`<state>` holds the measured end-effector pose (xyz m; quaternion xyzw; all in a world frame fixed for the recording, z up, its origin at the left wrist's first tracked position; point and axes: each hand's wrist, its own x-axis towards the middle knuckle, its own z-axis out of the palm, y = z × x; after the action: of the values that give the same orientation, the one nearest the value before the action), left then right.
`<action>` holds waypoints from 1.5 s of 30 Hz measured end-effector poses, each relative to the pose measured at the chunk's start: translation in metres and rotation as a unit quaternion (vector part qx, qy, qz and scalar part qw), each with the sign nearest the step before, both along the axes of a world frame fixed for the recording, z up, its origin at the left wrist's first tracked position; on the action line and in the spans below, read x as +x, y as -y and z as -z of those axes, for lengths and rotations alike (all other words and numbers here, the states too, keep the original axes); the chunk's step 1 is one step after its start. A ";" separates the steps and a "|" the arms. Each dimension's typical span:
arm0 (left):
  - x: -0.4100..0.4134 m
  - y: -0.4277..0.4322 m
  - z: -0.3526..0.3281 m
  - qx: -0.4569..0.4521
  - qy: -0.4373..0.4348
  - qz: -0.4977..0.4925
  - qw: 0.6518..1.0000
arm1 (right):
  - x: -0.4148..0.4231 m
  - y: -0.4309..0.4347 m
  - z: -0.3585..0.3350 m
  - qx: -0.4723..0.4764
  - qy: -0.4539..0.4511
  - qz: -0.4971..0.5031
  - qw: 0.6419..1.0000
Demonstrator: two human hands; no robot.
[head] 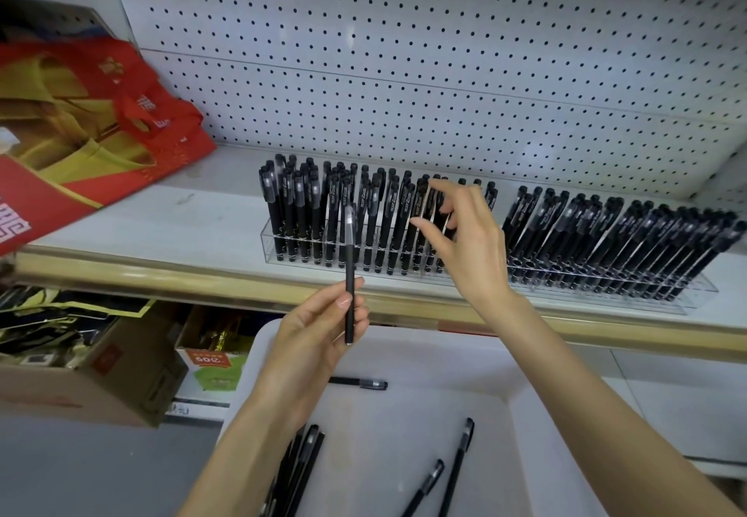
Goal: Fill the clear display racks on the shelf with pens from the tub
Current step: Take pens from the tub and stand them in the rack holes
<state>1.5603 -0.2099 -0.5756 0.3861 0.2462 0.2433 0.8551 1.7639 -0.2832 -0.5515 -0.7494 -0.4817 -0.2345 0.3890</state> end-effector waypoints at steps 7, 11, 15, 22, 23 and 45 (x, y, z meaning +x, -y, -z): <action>0.010 0.011 -0.004 0.030 0.006 0.022 0.999 | -0.023 0.019 -0.021 0.033 -0.250 -0.138 0.958; 0.017 0.019 -0.005 0.045 0.016 0.049 0.998 | -0.035 0.025 -0.027 0.023 -0.391 -0.228 0.892; 0.022 0.026 -0.004 0.078 0.013 0.076 0.994 | -0.038 0.030 -0.028 0.040 -0.449 -0.250 0.857; 0.028 0.030 -0.006 0.100 0.009 0.106 0.989 | -0.035 0.037 -0.031 0.076 -0.484 -0.250 0.835; 0.030 0.031 -0.006 0.108 0.006 0.102 0.989 | -0.035 0.037 -0.031 0.079 -0.482 -0.248 0.837; 0.060 -0.020 0.020 0.849 -0.277 -0.050 0.447 | 0.011 0.033 -0.033 0.093 -0.158 -0.061 0.981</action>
<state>1.6205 -0.1899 -0.5958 0.9537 0.1598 0.2535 -0.0256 1.7744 -0.3165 -0.5183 -0.7067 -0.4351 -0.1327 0.5419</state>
